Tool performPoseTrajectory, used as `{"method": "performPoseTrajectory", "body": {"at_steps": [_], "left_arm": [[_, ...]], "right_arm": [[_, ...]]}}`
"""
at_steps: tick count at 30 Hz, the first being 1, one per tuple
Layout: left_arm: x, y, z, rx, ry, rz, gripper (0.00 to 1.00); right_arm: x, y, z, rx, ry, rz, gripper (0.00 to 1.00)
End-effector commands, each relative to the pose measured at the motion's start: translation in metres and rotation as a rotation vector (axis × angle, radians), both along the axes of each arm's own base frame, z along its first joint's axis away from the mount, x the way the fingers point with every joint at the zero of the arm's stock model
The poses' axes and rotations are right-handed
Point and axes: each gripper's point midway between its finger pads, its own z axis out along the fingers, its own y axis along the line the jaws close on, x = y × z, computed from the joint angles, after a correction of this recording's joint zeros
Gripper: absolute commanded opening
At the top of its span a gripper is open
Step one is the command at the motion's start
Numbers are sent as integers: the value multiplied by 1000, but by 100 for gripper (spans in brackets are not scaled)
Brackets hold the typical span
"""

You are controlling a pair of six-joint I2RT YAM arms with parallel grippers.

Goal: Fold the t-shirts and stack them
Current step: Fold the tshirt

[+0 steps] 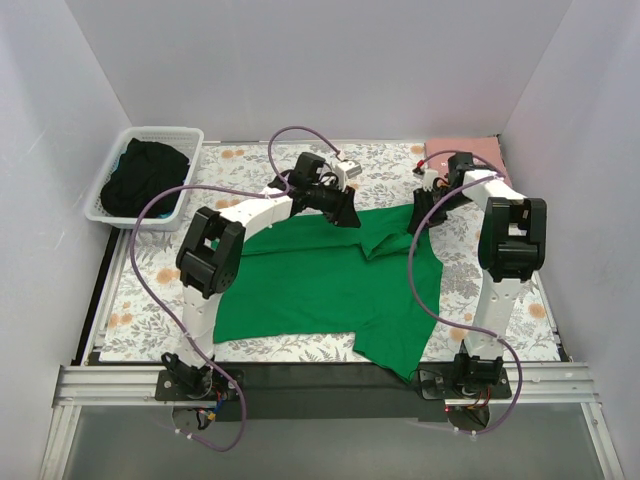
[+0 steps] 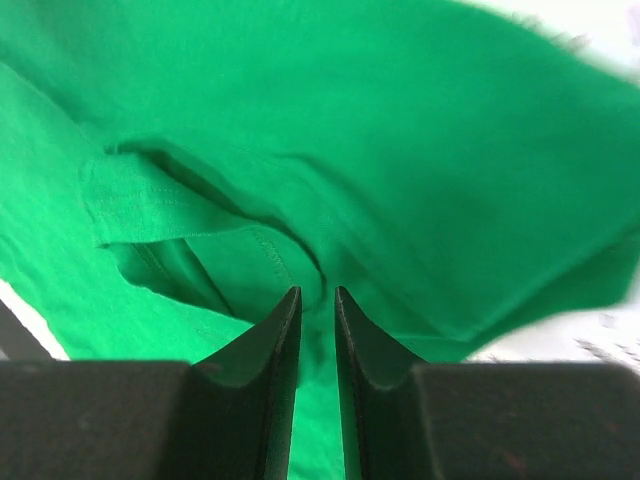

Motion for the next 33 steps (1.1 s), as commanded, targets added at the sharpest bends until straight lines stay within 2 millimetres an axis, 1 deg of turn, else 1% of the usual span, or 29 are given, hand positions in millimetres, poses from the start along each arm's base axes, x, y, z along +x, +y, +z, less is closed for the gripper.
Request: {"method": "performPoseTrajectory", "body": {"at_steps": [1,2,3,4,5,7,8,9,10,12,13,15,16,19,21,23,24,25,26,27,28,29,31,32,33], "left_arm": [[25,9,-10,55,46,135,27],[25,12,-23,83,77,146,27],[25,14,-28,94,91,154,27],[24,15,-32,104,104,159,27],[26,19,-36,111,116,171,27],[24,22,-39,115,132,175,27],[25,24,-40,117,130,182,27],[24,25,-37,115,125,185,27],[23,25,-37,112,123,182,27],[21,27,-40,117,130,183,27],[19,28,-42,124,137,187,27],[18,30,-44,130,141,193,27],[16,31,-46,134,149,195,27],[14,34,-48,137,159,198,26],[12,35,-48,136,165,198,26],[10,35,-47,130,171,191,26],[9,35,-48,131,177,190,26],[10,36,-47,130,176,193,26],[9,36,-48,130,177,192,26],[9,37,-48,131,177,195,26],[10,38,-48,132,176,199,26],[11,40,-47,132,176,202,26],[12,41,-48,134,177,206,26],[12,43,-48,133,178,210,26],[13,44,-47,131,180,215,26]], "right_arm": [[-11,3,-5,-1,10,18,26],[-15,6,-5,16,20,26,26],[-20,6,-5,20,20,46,26],[-29,18,-5,24,31,86,25],[-39,20,-3,43,57,107,25],[-52,23,2,71,62,163,25],[-62,25,6,93,87,182,25],[-65,25,14,95,48,217,25],[-74,24,13,94,58,229,25],[-82,23,21,88,29,261,26],[-89,21,20,76,35,284,26],[-96,20,18,58,37,320,26],[-104,18,18,53,52,358,26],[-102,15,22,38,46,389,27],[-84,18,37,76,-4,358,28],[-70,27,50,133,-16,315,29],[-58,30,57,149,-41,305,29],[-47,33,60,164,-72,290,29],[-42,38,64,191,-55,247,30],[-36,40,65,197,-63,227,31],[-24,40,62,185,-93,206,31],[-19,39,59,173,-95,188,31],[-14,42,45,144,-75,171,31],[-12,39,35,97,-74,161,30],[-14,41,29,81,-71,161,30]]}}
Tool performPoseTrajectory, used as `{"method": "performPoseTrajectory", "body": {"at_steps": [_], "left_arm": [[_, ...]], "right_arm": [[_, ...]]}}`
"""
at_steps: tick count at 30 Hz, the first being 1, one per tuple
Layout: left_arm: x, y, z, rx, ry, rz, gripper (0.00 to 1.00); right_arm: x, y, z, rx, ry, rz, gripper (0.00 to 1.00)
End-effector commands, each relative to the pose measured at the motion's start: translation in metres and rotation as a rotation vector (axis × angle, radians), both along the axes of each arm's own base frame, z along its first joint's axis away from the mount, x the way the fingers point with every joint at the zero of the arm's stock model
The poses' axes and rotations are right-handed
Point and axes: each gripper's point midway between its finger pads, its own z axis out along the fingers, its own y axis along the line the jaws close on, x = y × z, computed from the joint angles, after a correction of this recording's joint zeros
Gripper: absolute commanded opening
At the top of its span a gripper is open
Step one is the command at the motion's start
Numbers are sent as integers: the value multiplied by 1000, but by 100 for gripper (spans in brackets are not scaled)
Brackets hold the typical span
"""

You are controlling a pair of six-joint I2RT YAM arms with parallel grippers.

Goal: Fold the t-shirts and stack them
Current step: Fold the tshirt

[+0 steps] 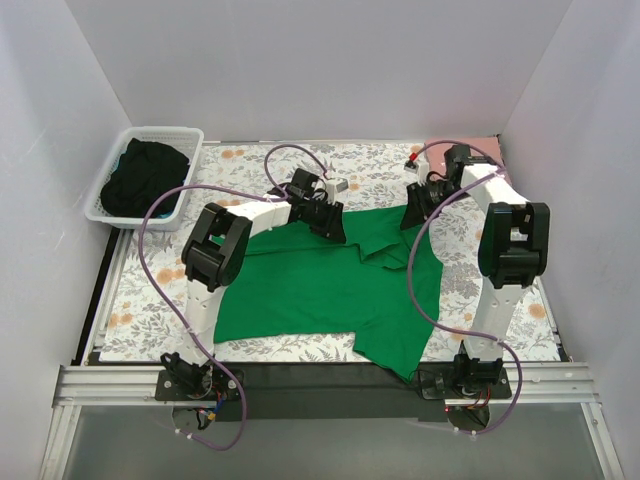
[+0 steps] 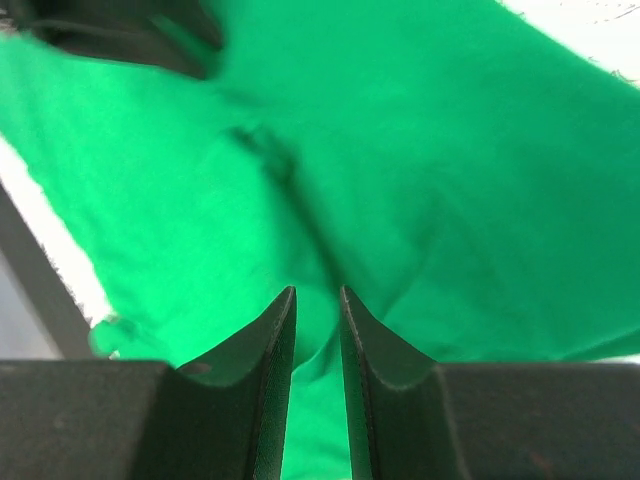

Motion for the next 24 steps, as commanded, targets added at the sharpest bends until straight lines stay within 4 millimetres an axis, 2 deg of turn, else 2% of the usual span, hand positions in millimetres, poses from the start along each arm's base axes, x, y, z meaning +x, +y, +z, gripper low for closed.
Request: {"method": "performPoseTrajectory", "body": {"at_steps": [1,5,8,10,13,18,20,22,23,24], "left_arm": [[8,4,38,-43,-54,21,26],[12,6,43,-54,-54,32,26],[13,8,50,-60,-65,35,26],[12,10,52,-60,-66,37,26],[12,15,54,-57,-66,44,26],[10,23,62,-63,-64,61,27],[9,30,74,-77,-73,73,27],[4,40,82,-84,-60,80,28],[2,45,85,-85,-56,84,29],[-2,51,85,-77,-34,90,29]], "right_arm": [[11,7,-26,-50,-1,-45,30],[2,12,-48,-114,21,-20,29],[-11,17,-55,-120,49,2,29],[-21,21,-51,-106,47,29,28],[-51,27,-45,-90,89,81,28],[-113,36,-46,-90,172,199,27],[-122,42,-38,-59,167,234,27],[-133,48,-20,-3,193,278,29],[-126,52,-14,19,174,279,29],[-133,52,-6,33,198,304,29]]}}
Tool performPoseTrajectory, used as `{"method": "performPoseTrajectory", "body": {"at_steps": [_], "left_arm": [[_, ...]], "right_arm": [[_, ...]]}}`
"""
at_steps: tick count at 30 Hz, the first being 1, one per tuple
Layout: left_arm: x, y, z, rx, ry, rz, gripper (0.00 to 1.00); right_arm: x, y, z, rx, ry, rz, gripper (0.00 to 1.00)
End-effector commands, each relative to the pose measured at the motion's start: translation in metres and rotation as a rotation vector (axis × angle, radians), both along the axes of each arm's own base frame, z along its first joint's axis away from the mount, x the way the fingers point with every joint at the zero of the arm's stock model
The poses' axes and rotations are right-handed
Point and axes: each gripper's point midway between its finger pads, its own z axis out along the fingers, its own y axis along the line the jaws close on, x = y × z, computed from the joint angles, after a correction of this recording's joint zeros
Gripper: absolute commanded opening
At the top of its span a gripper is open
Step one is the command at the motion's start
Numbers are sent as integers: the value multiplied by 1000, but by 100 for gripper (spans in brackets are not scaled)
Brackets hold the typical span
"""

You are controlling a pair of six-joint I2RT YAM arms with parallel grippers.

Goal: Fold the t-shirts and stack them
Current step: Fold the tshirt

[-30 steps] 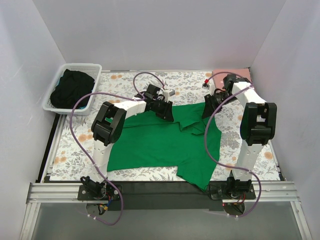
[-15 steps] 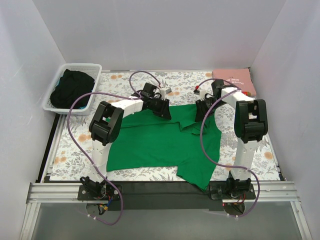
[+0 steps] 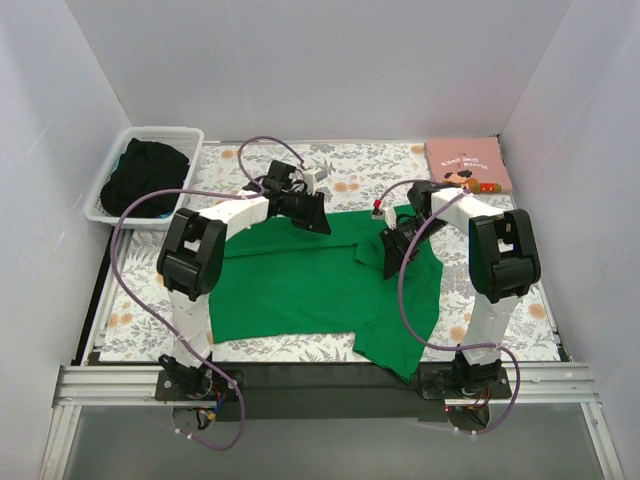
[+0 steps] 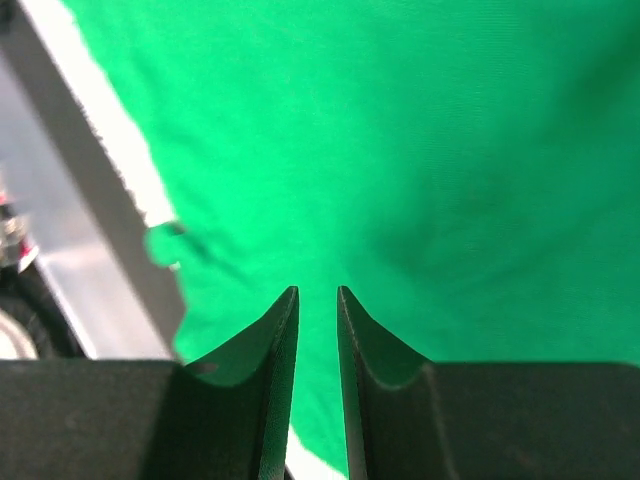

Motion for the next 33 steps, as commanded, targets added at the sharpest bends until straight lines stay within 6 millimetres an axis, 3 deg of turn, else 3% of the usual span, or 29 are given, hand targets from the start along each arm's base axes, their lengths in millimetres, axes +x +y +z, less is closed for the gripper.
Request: {"method": "performPoseTrajectory", "body": {"at_steps": [1,3,4,5,7,10,15,23,29,30,33], "left_arm": [[-5,26,48,-43,-24,31,30],[-10,43,51,-25,12,65,31],[-7,59,48,-10,37,102,31],[-8,69,46,0,57,123,31],[-8,97,46,20,94,183,31],[-9,133,39,70,107,257,32],[-15,179,15,163,167,354,34],[-11,217,-33,286,237,422,35],[17,228,-52,276,247,428,34],[21,242,-61,272,266,458,34],[41,250,-71,270,259,470,34]], "right_arm": [[4,11,47,118,-31,57,29],[20,5,53,112,-46,12,29],[37,4,62,116,-88,-8,32],[49,-1,59,108,-82,-43,34],[75,-8,61,67,-115,-105,46],[101,-21,48,-28,-167,-163,64],[133,-33,34,-137,-240,-230,65],[149,-48,-12,-262,-232,-277,65],[179,-51,-32,-303,-240,-315,65],[182,-51,-34,-302,-236,-324,65],[196,-44,-38,-279,-234,-341,66]]}}
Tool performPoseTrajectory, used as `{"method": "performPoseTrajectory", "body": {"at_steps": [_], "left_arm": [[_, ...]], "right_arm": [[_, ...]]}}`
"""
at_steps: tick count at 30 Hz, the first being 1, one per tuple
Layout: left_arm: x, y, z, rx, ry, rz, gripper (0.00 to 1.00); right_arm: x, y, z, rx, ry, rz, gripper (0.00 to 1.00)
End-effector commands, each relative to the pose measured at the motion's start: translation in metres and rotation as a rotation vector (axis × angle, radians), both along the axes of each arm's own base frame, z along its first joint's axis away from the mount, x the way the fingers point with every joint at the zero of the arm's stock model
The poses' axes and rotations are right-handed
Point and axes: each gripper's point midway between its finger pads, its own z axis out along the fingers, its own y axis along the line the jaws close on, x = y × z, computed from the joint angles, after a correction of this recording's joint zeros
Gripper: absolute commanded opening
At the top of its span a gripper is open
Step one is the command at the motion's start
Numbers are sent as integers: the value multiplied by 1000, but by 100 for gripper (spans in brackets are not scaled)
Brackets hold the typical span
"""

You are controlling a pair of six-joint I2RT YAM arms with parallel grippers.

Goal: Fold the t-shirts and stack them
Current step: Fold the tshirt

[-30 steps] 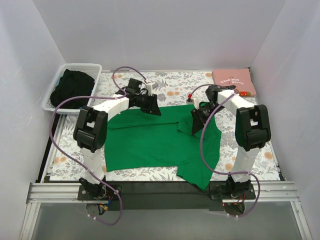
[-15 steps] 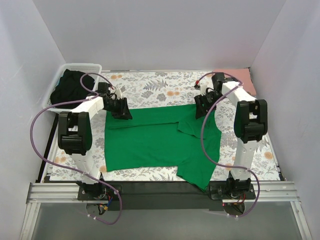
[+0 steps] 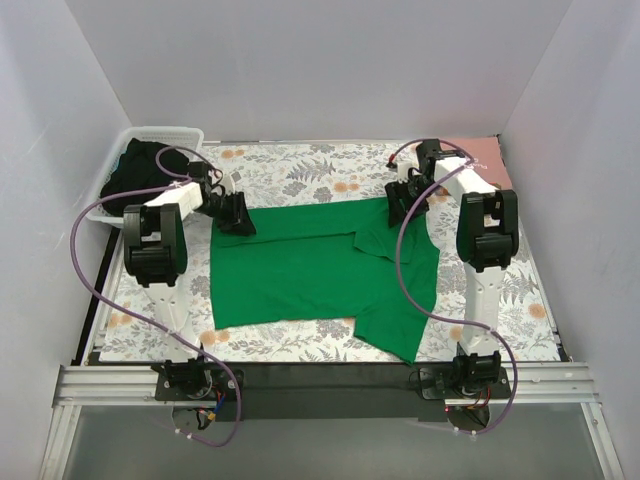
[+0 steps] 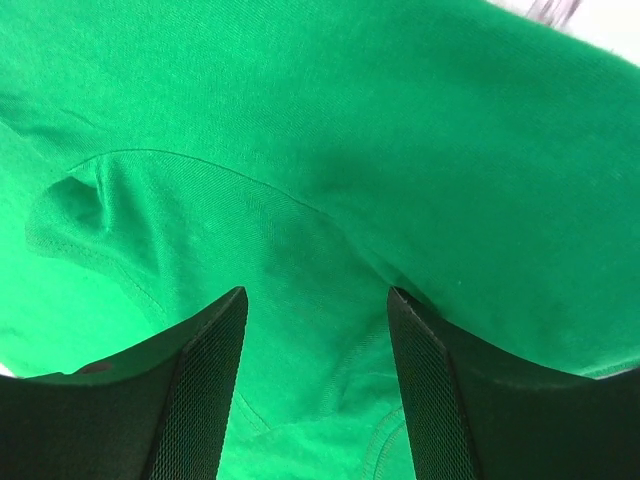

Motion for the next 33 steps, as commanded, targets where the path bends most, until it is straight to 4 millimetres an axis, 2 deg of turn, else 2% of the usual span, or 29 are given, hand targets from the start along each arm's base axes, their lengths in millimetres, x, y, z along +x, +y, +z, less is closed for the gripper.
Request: {"method": "performPoseTrajectory", "body": {"at_steps": [1,2,4,5,6,9,10,12,13,14,15,16,17,18,19,21,22,23,24,25,26,28,29,30,32,33], "left_arm": [[28,30,-28,84,-32,18,34],[42,33,-24,89,-62,22,33],[50,31,-26,66,-63,6,33],[56,29,-21,60,-79,0,33],[65,27,-8,36,-105,-7,34],[74,18,29,-17,-160,-28,34],[73,12,43,-65,-171,-43,35],[65,4,81,-114,-200,-70,40],[59,-3,96,-157,-213,-88,43],[53,-5,110,-173,-234,-95,45],[46,-7,140,-183,-308,-120,46],[32,-8,144,-190,-311,-126,49],[24,-9,152,-192,-333,-134,50],[13,-7,177,-172,-414,-152,50],[-5,-6,165,-167,-384,-157,50],[-29,-5,169,-166,-411,-182,51],[-44,-5,179,-148,-468,-226,51],[-62,-5,166,-143,-442,-241,51],[-73,-3,163,-131,-430,-247,51],[-83,-1,167,-106,-473,-275,51],[-96,0,156,-105,-445,-283,51],[-113,2,150,-95,-424,-295,50],[-119,3,151,-80,-441,-309,50],[-128,4,144,-77,-416,-308,49],[-139,5,141,-62,-415,-322,49],[-145,6,135,-61,-392,-320,49]], "right_arm": [[27,2,-22,-4,-28,-28,67],[36,6,-17,11,-49,-30,67],[44,12,-13,47,-56,-30,69],[53,15,-3,57,-91,-28,70],[56,17,4,69,-106,-20,70],[64,19,48,95,-214,24,78],[62,23,80,126,-272,48,85],[51,25,109,144,-324,107,90],[41,27,139,167,-376,137,93],[30,27,148,167,-381,160,93],[23,24,155,155,-406,202,93],[8,22,167,151,-425,224,93],[-7,19,164,139,-402,248,91],[-17,16,164,129,-395,270,90],[-35,10,159,100,-389,312,87],[-62,5,151,79,-336,351,87],[-75,3,153,60,-346,389,85],[-95,1,138,51,-287,406,84],[-108,-1,131,39,-267,425,82],[-123,1,132,3,-280,467,81],[-145,-1,111,-18,-222,502,79],[-170,4,106,-52,-226,557,75],[-177,7,99,-59,-222,552,74],[-192,5,85,-74,-188,564,73],[-199,8,78,-117,-224,591,72],[-208,4,68,-133,-200,595,72]]}}
